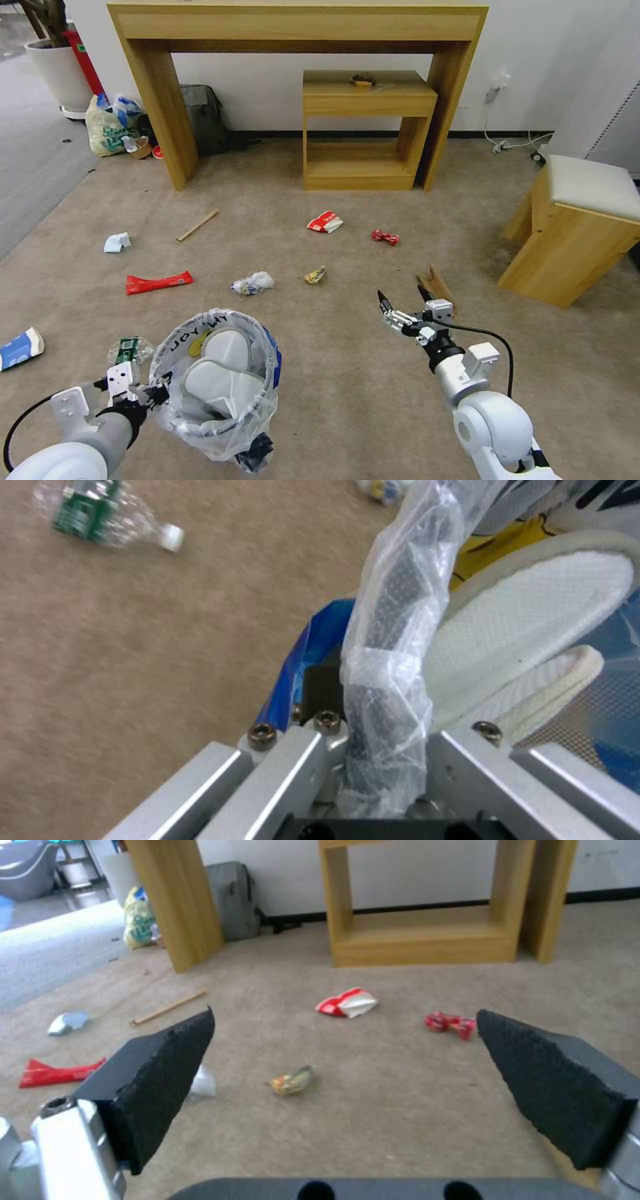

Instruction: Pick up the trash bin and place the garbage on the floor into it.

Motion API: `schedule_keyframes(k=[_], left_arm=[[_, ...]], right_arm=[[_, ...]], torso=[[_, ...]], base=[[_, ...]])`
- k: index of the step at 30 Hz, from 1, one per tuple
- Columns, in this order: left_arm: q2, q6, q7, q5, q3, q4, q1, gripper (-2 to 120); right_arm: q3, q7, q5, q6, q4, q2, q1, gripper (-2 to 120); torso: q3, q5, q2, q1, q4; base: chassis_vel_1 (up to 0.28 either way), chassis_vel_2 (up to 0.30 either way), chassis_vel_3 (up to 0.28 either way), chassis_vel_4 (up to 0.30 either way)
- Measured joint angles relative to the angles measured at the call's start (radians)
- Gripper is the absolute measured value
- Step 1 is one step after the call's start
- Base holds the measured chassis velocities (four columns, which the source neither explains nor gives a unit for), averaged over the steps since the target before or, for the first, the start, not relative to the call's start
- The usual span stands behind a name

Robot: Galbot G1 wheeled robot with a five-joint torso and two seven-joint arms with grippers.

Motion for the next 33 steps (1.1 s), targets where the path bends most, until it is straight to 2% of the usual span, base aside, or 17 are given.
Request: schedule_keyframes(k=[19,26,33], left_arm=[[-0.025,0.000,0.023,0.033,0.002,-0.022,0.041,0],[-0.042,0.000,0.052,0.068,0.002,-0.035,0.071,0],[-0.068,0.000,0.091,0.116,0.001,-0.040,0.093,0]], right_arm=[[-0.002,0.018,-0.022,0.011,0.007,0.005,-0.023,100],[0.008,0.045,-0.026,0.007,0.018,0.010,-0.038,100],[0.025,0.046,-0.035,0.008,0.034,0.013,-0.056,100]], torso=[[0.000,0.0001,0.000,0.000,0.0000],[0.000,0.0001,0.000,0.000,0.0001],[0.000,-0.0003,0.000,0.000,0.0003]], base=[[-0.214,-0.210,0.205,0.203],[-0.087,-0.118,0.092,0.084],[0.000,0.000,0.000,0.000]])
